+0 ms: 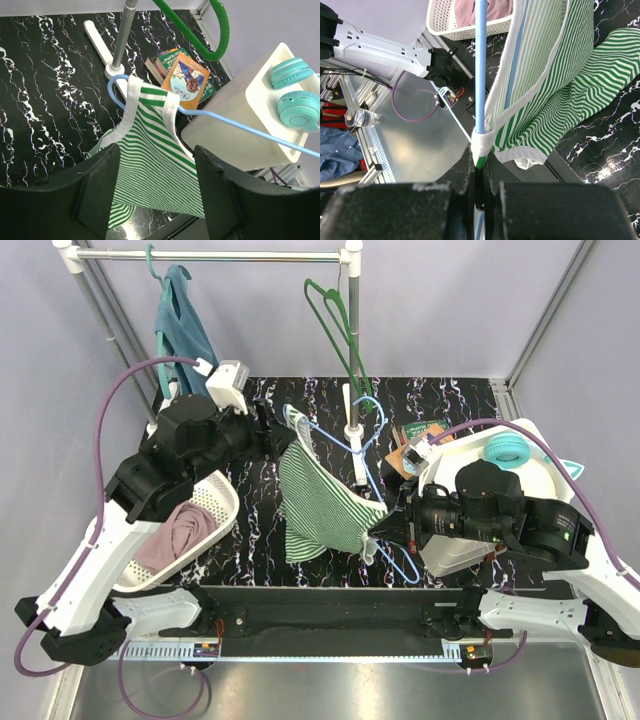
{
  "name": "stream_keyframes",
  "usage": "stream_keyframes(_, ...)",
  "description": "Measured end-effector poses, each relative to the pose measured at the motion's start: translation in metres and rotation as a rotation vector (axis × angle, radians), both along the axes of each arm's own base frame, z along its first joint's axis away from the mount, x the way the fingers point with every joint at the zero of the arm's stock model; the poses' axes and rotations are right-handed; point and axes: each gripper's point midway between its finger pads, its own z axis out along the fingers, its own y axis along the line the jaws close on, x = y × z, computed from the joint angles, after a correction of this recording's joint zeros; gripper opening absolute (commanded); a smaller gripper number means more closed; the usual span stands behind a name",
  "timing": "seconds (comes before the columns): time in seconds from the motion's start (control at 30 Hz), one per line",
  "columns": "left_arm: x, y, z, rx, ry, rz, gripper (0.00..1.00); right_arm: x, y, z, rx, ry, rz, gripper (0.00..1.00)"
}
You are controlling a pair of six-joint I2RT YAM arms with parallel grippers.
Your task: Remove the tank top from the hanger
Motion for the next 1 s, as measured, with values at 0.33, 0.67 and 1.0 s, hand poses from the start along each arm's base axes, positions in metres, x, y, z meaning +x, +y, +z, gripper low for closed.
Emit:
stream_keyframes(0.33, 0.019, -0.017, -0.016, 0.023, 0.037, -0.004, 0.52, -0.002, -0.003, -0.001, -0.006, 0.006, 0.003, 0.0)
stream_keyframes(0.67, 0.032, -0.011, -0.02, 0.021, 0.05, 0.049, 0.0, -0.005, -0.006, -0.001, -0.009, 0.012, 0.009, 0.0)
stream_keyframes(1.0, 0.057, 0.01, -0.013, -0.029, 0.101, 0.164, 0.0, -0.014, -0.017, -0.002, 0.0, 0.003, 0.028, 0.0)
